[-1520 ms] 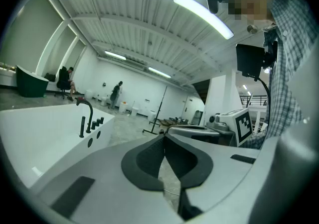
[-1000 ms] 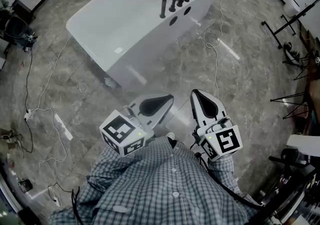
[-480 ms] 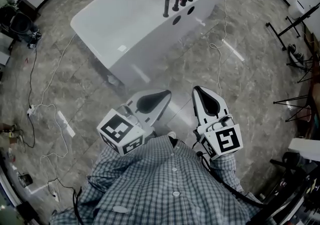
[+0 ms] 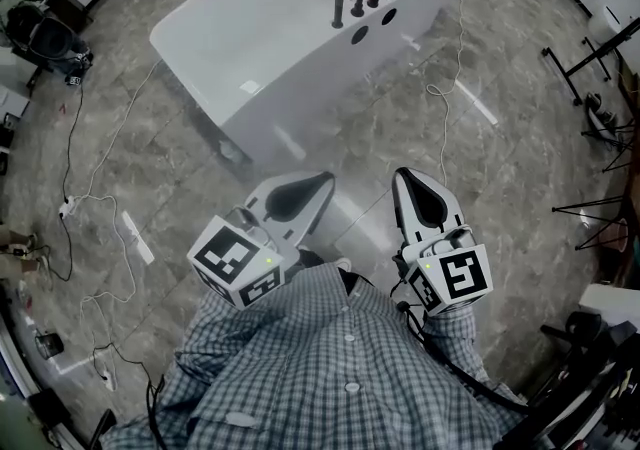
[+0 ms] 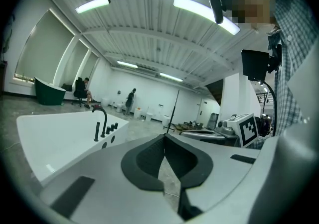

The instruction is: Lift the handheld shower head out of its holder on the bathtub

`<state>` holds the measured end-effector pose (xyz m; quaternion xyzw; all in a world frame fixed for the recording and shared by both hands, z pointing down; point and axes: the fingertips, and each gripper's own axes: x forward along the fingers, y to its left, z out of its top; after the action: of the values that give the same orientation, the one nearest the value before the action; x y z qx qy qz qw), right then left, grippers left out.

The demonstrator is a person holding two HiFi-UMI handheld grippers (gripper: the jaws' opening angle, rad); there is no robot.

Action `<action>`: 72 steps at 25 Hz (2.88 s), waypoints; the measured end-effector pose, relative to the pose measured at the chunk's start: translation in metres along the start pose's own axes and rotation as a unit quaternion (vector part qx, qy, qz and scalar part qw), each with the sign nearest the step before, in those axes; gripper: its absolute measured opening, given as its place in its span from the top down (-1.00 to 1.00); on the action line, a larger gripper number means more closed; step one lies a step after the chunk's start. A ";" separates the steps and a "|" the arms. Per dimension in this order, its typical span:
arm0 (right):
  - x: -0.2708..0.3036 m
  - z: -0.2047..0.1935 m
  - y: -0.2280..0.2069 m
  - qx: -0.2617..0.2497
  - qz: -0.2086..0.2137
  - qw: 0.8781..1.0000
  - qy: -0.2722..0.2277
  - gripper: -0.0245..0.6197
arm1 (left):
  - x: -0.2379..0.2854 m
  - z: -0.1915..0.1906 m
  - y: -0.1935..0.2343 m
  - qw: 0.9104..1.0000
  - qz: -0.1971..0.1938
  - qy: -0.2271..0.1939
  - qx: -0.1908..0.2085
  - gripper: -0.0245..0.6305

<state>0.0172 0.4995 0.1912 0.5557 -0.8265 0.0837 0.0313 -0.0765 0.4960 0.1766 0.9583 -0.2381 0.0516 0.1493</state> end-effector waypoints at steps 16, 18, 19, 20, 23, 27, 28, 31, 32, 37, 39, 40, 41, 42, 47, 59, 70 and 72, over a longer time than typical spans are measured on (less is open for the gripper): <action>-0.018 -0.015 -0.020 -0.001 -0.008 1.000 0.010 0.87 | 0.028 -0.010 -0.017 1.000 -0.006 -0.002 0.006 0.90; -0.008 -0.016 -0.026 -0.003 -0.008 1.000 0.013 0.87 | 0.035 -0.010 -0.006 1.000 -0.005 -0.001 0.005 0.90; -0.003 -0.017 -0.030 -0.001 -0.008 1.000 0.014 0.87 | 0.040 -0.010 0.000 1.000 -0.005 0.000 0.004 0.90; 0.003 -0.017 -0.034 0.003 -0.010 1.000 0.015 0.87 | 0.045 -0.010 0.008 1.000 -0.004 0.001 0.003 0.90; 0.022 -0.014 -0.050 0.015 -0.016 1.000 0.014 0.87 | 0.060 -0.003 0.032 1.000 -0.003 0.001 -0.002 0.90; 0.052 -0.007 -0.071 0.008 -0.026 0.999 0.021 0.87 | 0.079 0.014 0.062 1.000 -0.008 0.000 0.003 0.90; 0.060 -0.007 -0.076 0.010 -0.029 0.999 0.023 0.87 | 0.085 0.017 0.070 1.000 -0.010 0.001 0.005 0.90; 0.090 -0.002 -0.090 0.014 -0.035 0.999 0.026 0.87 | 0.103 0.026 0.097 1.000 -0.016 0.004 0.006 0.90; 0.100 0.000 -0.094 0.011 -0.035 0.999 0.027 0.87 | 0.108 0.029 0.107 1.000 -0.017 0.005 0.005 0.90; 0.155 0.014 -0.112 0.013 -0.043 0.999 0.025 0.87 | 0.130 0.045 0.159 1.000 -0.025 0.010 0.001 0.90; 0.176 0.020 -0.118 0.010 -0.048 0.998 0.029 0.87 | 0.136 0.053 0.180 1.000 -0.028 0.007 0.001 0.90; 0.187 0.022 -0.121 0.006 -0.052 0.998 0.031 0.87 | 0.139 0.057 0.190 1.000 -0.028 0.006 0.002 0.90; 0.198 0.023 -0.124 0.002 -0.055 0.998 0.033 0.87 | 0.142 0.060 0.201 1.000 -0.027 0.005 0.004 0.90; 0.208 0.024 -0.127 -0.001 -0.057 0.998 0.035 0.87 | 0.144 0.062 0.211 1.000 -0.026 0.005 0.004 0.90; 0.247 0.032 -0.132 -0.009 -0.053 0.998 0.032 0.87 | 0.150 0.070 0.247 1.000 -0.021 0.005 0.004 0.90; 0.280 0.036 -0.139 -0.030 -0.051 0.997 0.046 0.87 | 0.158 0.081 0.284 1.000 -0.011 -0.007 0.000 0.90; 0.323 0.035 -0.163 -0.022 -0.020 0.999 0.044 0.87 | 0.181 0.085 0.313 1.000 0.016 0.001 0.007 0.90; 0.335 0.034 -0.169 -0.014 -0.015 0.999 0.042 0.87 | 0.188 0.085 0.322 1.000 0.021 0.004 0.006 0.90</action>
<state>0.0477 0.1256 0.2240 0.5638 -0.8169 0.0950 0.0755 -0.0604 0.1155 0.2118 0.9538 -0.2574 0.0596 0.1429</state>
